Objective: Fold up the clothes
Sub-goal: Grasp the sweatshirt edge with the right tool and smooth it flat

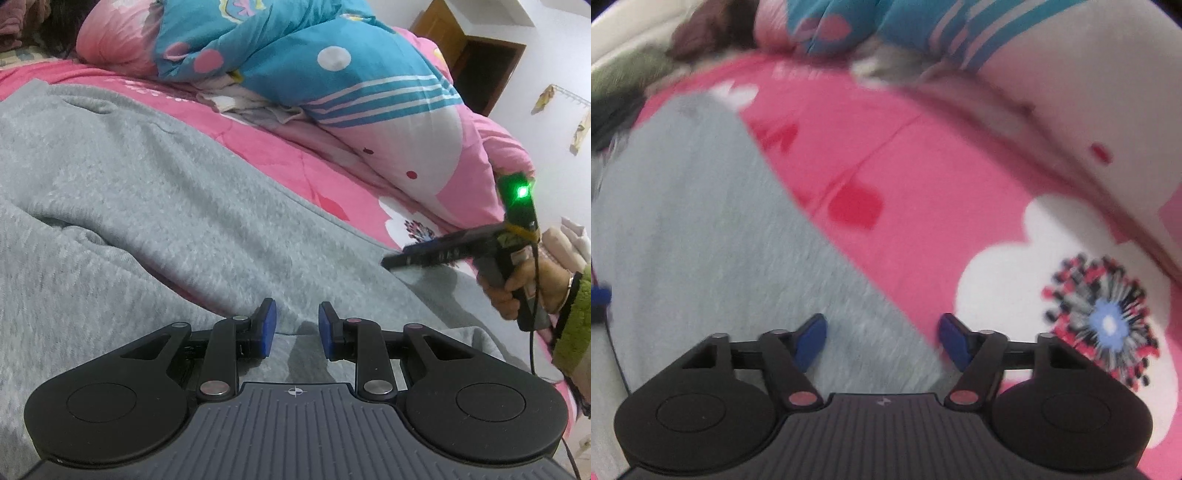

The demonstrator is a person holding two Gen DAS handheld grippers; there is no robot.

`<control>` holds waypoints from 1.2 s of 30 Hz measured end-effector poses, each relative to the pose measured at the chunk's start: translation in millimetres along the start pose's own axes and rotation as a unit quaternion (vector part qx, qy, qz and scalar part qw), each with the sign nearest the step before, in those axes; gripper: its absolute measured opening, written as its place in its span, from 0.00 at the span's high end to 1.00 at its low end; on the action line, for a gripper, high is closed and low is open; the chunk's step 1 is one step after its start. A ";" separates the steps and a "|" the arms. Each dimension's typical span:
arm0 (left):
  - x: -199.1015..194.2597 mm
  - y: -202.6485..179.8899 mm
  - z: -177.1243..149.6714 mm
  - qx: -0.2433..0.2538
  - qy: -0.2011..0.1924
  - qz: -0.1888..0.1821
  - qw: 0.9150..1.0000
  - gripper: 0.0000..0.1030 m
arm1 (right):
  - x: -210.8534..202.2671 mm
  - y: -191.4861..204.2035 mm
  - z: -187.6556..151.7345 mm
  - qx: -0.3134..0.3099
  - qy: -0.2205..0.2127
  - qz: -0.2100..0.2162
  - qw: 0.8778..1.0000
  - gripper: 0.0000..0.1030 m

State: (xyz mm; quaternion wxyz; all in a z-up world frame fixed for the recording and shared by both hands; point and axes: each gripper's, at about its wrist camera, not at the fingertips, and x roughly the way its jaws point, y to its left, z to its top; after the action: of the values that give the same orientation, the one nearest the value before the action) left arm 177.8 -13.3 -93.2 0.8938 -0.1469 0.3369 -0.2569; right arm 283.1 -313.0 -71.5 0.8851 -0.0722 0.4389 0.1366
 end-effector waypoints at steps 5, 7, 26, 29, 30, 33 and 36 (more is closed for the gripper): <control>0.4 -0.8 -0.6 0.008 -0.004 0.005 1.000 0.76 | 14.8 -6.0 0.9 -0.004 0.012 0.000 1.000 0.30; 0.6 -1.1 -0.9 0.012 -0.005 0.007 1.000 0.76 | 17.8 -3.6 -3.6 -0.005 0.019 0.004 1.000 0.27; 5.0 6.7 6.9 0.019 -0.033 0.063 0.997 0.76 | 4.9 36.6 39.0 -0.097 -0.066 -0.173 0.978 0.94; 6.0 10.1 8.2 0.014 -0.030 0.062 0.998 0.76 | 28.4 32.9 41.6 -0.099 -0.036 -0.171 0.980 0.94; 6.4 10.7 8.5 0.014 -0.029 0.062 0.998 0.76 | 38.6 32.5 38.6 -0.103 -0.024 -0.170 0.980 0.93; 6.7 11.1 8.5 0.016 -0.028 0.062 0.998 0.76 | 55.2 37.8 23.2 -0.128 -0.026 -0.184 0.974 0.91; 4.5 11.0 8.3 0.016 -0.028 0.061 0.998 0.76 | 41.6 35.3 28.7 -0.111 -0.027 -0.186 0.976 0.81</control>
State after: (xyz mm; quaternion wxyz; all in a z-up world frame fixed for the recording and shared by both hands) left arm 190.2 -5.9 -94.3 0.9191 -0.1187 0.3159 -0.2035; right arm 318.0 -264.8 -87.6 0.8929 -0.2464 0.3763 0.0192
